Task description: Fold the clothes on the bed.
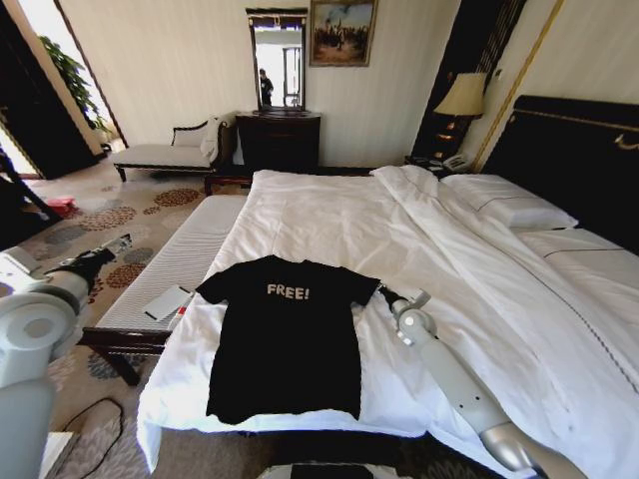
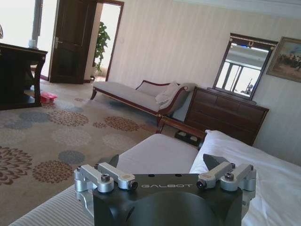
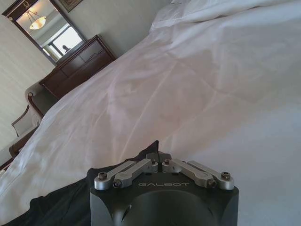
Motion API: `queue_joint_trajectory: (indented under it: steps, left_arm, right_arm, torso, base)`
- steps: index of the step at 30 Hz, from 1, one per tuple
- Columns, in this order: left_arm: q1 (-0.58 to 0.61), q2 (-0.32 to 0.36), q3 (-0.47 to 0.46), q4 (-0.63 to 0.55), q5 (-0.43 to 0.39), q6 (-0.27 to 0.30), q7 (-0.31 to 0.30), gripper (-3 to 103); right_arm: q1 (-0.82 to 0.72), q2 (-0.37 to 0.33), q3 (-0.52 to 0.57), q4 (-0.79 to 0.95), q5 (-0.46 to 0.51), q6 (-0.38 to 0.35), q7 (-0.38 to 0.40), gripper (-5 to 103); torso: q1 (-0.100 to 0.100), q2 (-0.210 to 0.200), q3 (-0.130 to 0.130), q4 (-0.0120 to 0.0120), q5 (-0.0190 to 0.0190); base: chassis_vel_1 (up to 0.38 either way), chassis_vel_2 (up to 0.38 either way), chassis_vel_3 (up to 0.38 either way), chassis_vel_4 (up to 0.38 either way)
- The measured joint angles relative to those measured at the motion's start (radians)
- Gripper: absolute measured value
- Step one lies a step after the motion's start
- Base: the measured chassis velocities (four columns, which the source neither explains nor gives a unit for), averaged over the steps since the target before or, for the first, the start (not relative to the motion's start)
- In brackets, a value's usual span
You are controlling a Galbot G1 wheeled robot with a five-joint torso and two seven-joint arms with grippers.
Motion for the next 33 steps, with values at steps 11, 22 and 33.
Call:
queue_joint_trajectory:
  steps: [11, 22, 33]
  left_arm:
    - [0.016, -0.001, -0.012, -0.015, 0.002, 0.000, 0.000, 100]
    - [0.025, -0.015, -0.003, -0.010, 0.003, 0.000, 0.000, 100]
    - [0.152, 0.011, 0.035, -0.050, -0.111, 0.066, -0.046, 100]
  right_arm:
    - [0.076, -0.004, -0.043, -0.038, -0.004, -0.001, 0.009, 0]
    - [-0.009, -0.043, -0.027, 0.017, -0.018, -0.014, 0.036, 11]
    - [-0.197, -0.166, 0.087, 0.283, 0.065, -0.052, 0.131, 54]
  torso:
    - [0.000, 0.000, 0.000, 0.0002, -0.0003]
    - [0.000, 0.000, 0.000, -0.0004, -0.0002]
    - [0.000, 0.000, 0.000, -0.0003, -0.0002]
  base:
    - [0.000, 0.000, 0.000, 0.000]
    - [0.000, 0.000, 0.000, 0.000]
    - [0.000, 0.000, 0.000, 0.000]
